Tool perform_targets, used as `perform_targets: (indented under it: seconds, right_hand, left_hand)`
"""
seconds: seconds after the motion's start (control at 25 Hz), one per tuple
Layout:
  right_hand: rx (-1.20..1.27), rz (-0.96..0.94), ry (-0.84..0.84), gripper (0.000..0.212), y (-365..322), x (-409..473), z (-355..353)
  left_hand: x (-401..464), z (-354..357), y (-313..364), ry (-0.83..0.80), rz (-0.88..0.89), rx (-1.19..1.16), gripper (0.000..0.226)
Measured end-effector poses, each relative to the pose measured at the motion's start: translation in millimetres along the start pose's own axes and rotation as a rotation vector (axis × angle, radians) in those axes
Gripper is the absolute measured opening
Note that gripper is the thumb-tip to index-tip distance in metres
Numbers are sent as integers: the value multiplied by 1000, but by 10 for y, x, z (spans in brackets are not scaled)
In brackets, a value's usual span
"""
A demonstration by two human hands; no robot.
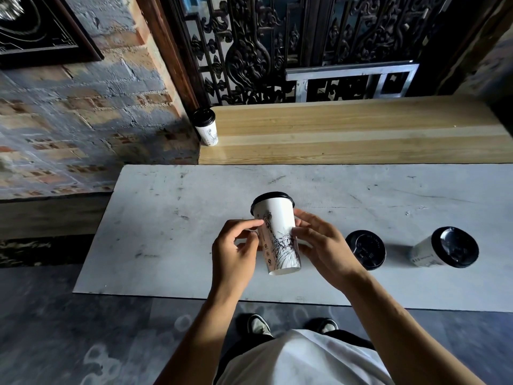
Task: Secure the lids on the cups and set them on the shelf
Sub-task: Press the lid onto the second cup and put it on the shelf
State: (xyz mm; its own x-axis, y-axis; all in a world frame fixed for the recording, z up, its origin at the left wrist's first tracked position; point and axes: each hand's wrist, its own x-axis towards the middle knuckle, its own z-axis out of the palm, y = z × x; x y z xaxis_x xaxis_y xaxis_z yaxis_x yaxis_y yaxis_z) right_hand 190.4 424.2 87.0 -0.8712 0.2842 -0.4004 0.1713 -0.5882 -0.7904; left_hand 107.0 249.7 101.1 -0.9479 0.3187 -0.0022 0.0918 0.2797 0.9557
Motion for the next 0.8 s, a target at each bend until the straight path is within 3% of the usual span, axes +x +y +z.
perform_targets:
  seconds: [0.24, 0.52, 0.8]
  right_hand:
    - [52, -15, 4, 49, 9, 24, -66]
    - [85, -69, -14, 59, 8, 59, -99]
    - [-14, -70, -110, 44, -53, 14, -96]
  left_hand:
    - [-32, 30, 22, -22, -118, -159, 11]
    - [-25, 34, 3, -47, -59, -100, 20]
    - [-7, 83, 18, -32, -25, -68, 29]
